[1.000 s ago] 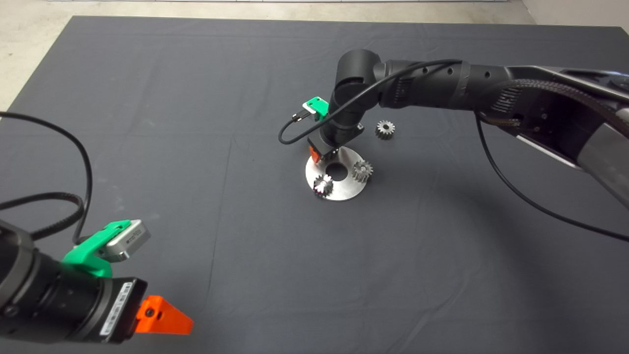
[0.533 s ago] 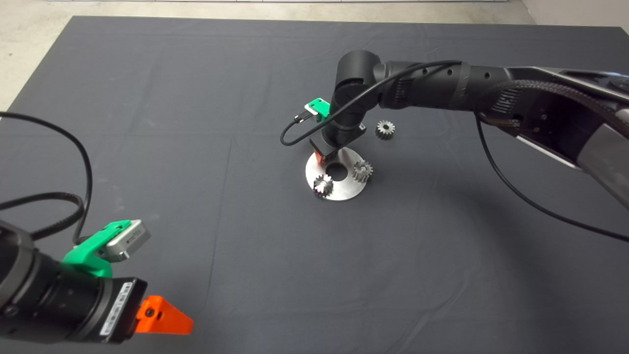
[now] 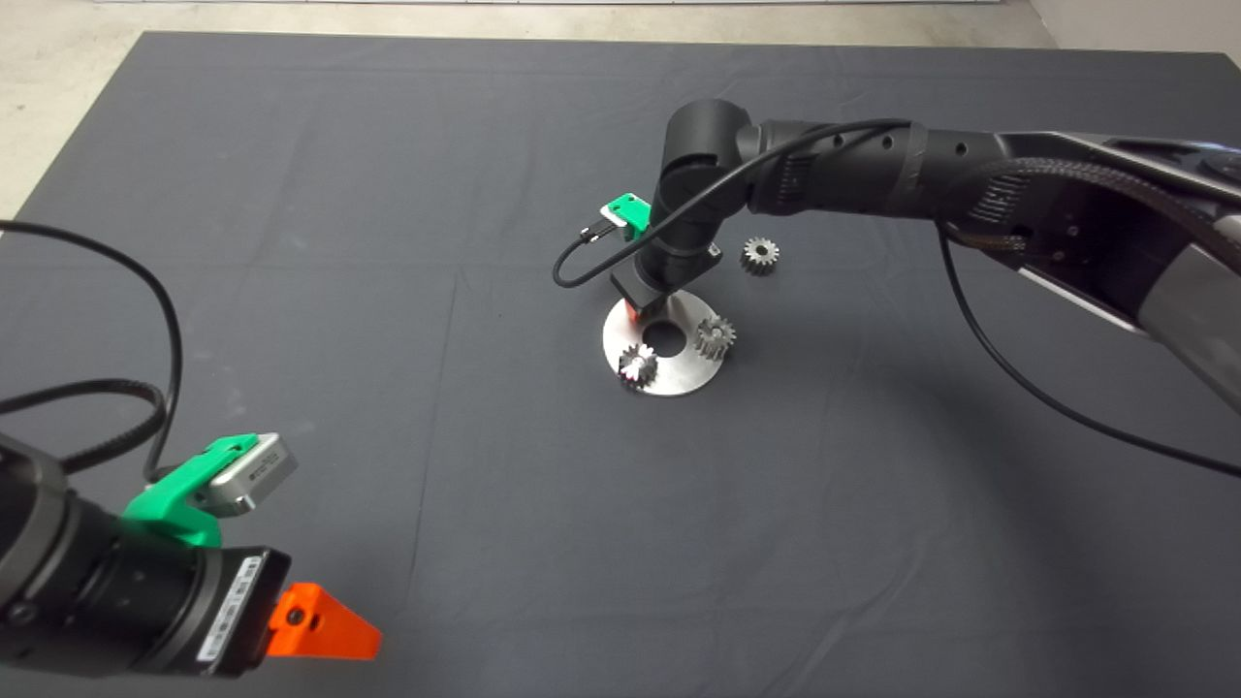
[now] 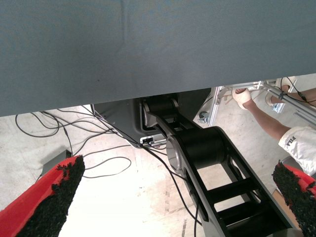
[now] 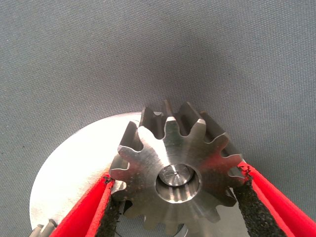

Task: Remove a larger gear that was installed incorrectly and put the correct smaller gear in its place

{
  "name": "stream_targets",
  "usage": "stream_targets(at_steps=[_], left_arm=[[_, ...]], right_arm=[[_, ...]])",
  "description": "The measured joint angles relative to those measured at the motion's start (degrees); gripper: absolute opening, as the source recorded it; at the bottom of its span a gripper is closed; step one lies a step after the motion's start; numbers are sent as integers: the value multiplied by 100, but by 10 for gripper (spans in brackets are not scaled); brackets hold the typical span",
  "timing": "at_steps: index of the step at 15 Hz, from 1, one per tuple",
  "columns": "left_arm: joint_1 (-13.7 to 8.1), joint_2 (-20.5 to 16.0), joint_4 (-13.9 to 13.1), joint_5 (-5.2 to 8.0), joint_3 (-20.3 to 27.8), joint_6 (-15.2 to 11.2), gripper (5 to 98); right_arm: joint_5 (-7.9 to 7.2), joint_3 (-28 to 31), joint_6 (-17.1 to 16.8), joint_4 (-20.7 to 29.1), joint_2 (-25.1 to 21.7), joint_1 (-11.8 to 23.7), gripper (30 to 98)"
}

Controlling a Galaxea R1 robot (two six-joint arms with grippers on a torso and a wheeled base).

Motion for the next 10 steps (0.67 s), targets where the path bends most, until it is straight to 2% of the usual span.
stream_targets(at_steps=[1,3,9,10], left_arm=[[0,0,0,0,0,0,984],[-1,0,0,0,0,0,984],[0,-1,0,0,0,0,984],[0,-1,0,0,0,0,984]], right_arm=[[0,1,0,0,0,0,563],[9,17,2,0,2,0,520],[0,21,2,0,2,0,493],[-2,21,2,0,0,0,464]])
